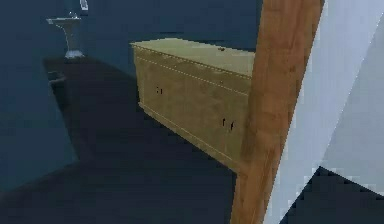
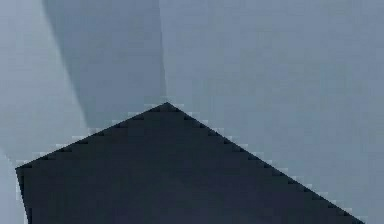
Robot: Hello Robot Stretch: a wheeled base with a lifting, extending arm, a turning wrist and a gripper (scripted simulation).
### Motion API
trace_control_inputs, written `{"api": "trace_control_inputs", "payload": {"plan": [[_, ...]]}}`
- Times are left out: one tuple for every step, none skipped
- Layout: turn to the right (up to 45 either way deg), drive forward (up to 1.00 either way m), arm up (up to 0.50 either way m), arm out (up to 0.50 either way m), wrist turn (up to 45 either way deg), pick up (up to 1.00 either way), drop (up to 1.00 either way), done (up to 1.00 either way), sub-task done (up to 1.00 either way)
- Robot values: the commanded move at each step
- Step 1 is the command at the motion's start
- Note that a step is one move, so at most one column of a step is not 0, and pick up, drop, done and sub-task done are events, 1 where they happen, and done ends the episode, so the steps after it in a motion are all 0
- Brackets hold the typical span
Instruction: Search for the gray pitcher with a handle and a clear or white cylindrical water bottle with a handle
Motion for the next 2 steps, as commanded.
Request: {"api": "trace_control_inputs", "payload": {"plan": [[-39.0,0.0,0.0,0.0,0.0,0.0,0.0,0.0,0.0],[0.0,0.95,0.0,0.0,0.0,0.0,0.0,0.0,0.0]]}}
